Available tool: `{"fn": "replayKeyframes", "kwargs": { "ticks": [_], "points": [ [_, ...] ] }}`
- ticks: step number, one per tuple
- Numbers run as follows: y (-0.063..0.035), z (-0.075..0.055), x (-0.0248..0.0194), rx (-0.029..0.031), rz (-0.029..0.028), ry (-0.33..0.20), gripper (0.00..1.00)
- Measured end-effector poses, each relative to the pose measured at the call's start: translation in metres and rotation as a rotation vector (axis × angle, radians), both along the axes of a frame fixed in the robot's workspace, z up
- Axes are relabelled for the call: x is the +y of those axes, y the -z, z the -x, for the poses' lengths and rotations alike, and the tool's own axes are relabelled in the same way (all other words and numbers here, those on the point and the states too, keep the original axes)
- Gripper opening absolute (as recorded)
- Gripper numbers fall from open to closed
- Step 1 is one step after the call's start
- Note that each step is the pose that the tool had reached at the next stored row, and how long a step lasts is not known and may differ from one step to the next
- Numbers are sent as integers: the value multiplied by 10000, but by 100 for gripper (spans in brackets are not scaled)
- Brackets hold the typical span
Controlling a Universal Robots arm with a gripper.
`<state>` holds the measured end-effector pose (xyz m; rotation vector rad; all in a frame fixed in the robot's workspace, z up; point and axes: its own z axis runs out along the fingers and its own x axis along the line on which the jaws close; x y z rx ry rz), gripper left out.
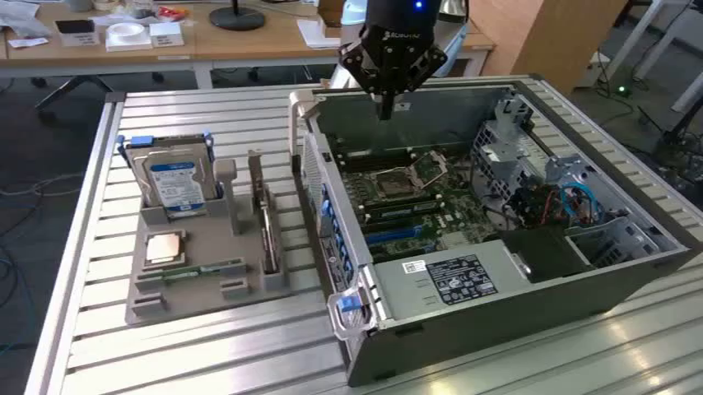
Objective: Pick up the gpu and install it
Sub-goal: 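Reach for the gpu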
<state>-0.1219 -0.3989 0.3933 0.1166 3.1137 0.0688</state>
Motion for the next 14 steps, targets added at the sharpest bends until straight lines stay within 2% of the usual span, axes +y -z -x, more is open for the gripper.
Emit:
{"fn": "replayKeyframes", "kwargs": {
  "ticks": [11, 14],
  "points": [
    [0, 0, 0, -1, -1, 0, 11],
    [-1, 20, 0, 1, -34, 1, 11]
  ]
}}
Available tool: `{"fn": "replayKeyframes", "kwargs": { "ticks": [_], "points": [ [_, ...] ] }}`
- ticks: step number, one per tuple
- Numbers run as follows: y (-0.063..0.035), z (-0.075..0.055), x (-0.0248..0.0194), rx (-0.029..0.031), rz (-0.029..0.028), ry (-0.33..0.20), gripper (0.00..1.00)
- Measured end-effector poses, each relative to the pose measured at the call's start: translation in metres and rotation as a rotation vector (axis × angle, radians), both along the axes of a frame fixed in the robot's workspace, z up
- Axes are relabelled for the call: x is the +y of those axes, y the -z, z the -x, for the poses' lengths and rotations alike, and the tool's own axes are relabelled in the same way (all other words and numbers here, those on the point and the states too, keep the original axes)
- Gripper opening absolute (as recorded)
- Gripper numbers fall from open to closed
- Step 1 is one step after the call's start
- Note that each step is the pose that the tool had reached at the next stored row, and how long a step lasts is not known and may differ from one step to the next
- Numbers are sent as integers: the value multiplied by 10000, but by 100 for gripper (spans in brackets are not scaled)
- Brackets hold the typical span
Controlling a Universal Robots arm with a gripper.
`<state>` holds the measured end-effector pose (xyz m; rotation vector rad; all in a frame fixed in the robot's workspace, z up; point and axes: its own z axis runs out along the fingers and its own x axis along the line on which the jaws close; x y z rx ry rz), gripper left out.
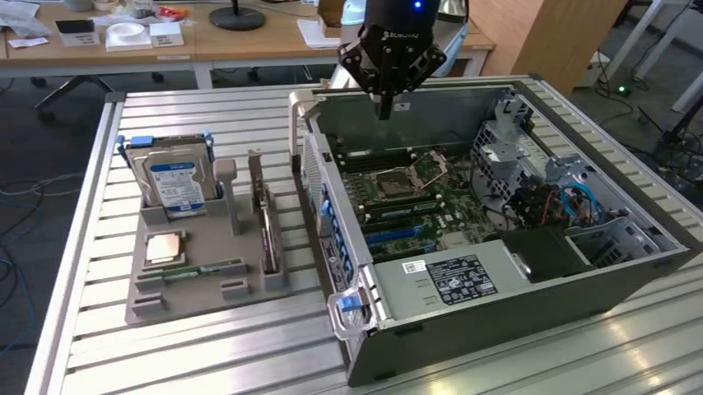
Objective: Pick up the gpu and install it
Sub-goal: 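Reach for the gpu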
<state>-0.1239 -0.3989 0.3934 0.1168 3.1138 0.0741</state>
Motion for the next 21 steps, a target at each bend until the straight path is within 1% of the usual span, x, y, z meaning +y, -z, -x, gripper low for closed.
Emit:
{"fn": "replayKeyframes", "kwargs": {
  "ticks": [7, 11, 21],
  "points": [
    [1, 101, 0, -1, -95, 1, 11],
    [1, 152, 0, -2, -129, 1, 11],
    [1, 261, 0, -6, -139, 1, 11]
  ]
}}
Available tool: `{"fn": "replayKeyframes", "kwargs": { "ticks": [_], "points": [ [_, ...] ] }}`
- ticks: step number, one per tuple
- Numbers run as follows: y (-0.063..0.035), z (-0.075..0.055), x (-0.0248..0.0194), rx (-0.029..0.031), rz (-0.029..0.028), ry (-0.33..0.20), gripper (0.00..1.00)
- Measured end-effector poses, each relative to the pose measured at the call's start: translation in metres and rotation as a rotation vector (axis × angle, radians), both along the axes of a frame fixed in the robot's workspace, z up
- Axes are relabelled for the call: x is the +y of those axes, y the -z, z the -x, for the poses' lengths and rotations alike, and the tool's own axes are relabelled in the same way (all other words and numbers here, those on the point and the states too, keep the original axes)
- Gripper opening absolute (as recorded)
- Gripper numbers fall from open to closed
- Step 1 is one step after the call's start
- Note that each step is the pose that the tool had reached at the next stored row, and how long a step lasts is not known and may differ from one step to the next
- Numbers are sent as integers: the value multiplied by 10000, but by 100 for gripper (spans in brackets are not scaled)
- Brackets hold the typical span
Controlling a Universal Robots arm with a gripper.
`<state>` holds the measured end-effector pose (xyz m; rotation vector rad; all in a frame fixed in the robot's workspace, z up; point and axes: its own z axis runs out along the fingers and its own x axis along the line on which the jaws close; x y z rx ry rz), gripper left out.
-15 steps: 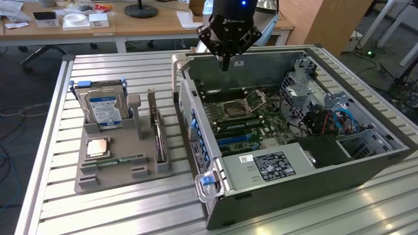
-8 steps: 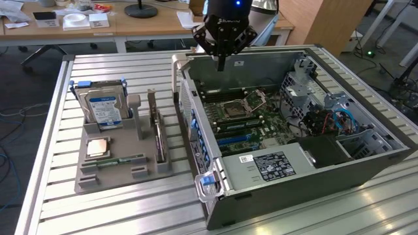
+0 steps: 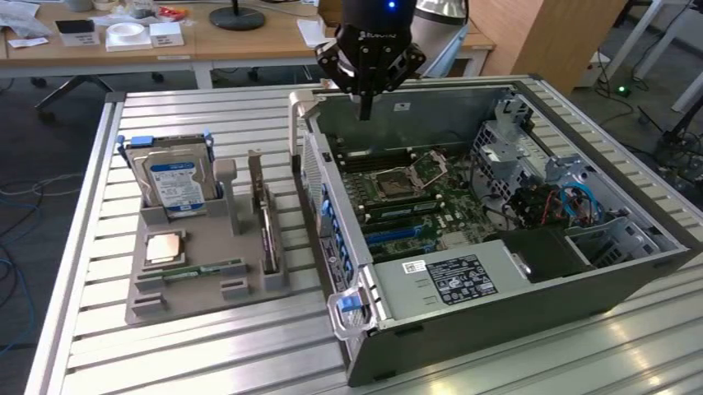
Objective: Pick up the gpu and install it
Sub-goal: 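Reach for the gpu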
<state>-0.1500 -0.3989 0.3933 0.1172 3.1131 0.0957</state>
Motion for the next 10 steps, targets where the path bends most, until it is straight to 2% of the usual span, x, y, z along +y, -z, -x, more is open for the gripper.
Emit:
{"fn": "replayKeyframes", "kwargs": {
  "ticks": [10],
  "points": [
    [1, 95, 0, -4, -2, 1, 11]
  ]
}}
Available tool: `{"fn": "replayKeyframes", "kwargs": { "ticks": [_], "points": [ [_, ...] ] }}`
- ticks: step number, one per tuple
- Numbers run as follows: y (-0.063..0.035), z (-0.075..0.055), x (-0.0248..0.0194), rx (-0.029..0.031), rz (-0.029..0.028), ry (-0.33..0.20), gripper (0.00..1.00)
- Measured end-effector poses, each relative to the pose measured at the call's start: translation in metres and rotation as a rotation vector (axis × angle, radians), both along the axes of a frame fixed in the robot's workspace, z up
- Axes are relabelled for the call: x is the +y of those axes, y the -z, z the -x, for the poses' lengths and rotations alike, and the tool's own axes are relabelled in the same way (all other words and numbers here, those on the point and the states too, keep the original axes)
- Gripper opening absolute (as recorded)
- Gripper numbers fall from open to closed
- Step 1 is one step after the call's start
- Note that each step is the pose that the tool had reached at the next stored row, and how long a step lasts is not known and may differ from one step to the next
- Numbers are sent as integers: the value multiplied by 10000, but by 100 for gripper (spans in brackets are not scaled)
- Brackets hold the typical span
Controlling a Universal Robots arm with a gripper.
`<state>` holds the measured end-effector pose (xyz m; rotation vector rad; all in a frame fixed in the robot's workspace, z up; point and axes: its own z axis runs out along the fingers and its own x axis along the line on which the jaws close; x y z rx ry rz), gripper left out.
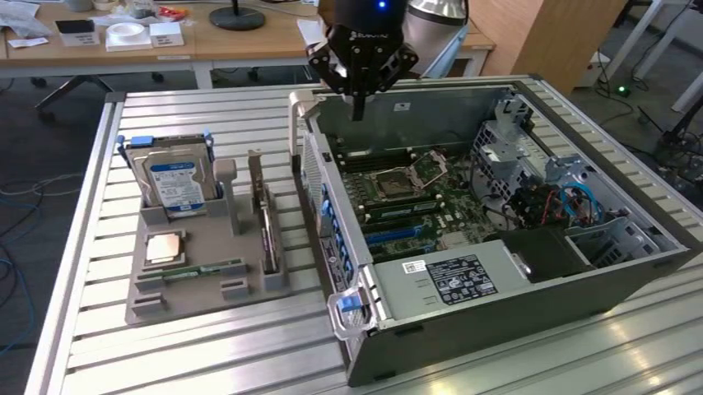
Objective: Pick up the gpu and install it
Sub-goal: 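Reach for the gpu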
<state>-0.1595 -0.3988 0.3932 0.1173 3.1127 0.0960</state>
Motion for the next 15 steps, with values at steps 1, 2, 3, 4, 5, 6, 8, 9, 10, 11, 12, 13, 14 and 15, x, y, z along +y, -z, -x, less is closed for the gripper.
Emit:
{"fn": "replayKeyframes", "kwargs": {
  "ticks": [1, 2, 3, 4, 5, 6, 8, 9, 10, 11, 12, 13, 14, 15],
  "points": [
    [0, 9, 0, 0, 1, -1, 11],
    [0, 19, 0, -2, 1, 0, 11],
    [0, 30, 0, -4, 0, 0, 11],
    [0, 40, 0, -6, 0, 0, 11],
    [0, 51, 0, -8, 0, 0, 11],
    [0, 62, 0, -12, 0, 0, 11],
    [0, 84, 0, -17, 0, -1, 11],
    [0, 99, 0, -21, 0, -1, 11],
    [0, 115, 0, -26, 1, -1, 11],
    [0, 128, 0, -28, 1, -1, 11],
    [0, 139, 0, -31, 1, -1, 11],
    [0, 150, 0, -34, 0, 0, 11],
    [0, 162, 0, -37, 0, 0, 11],
    [0, 172, 0, -38, 0, 0, 11]
  ]
}}
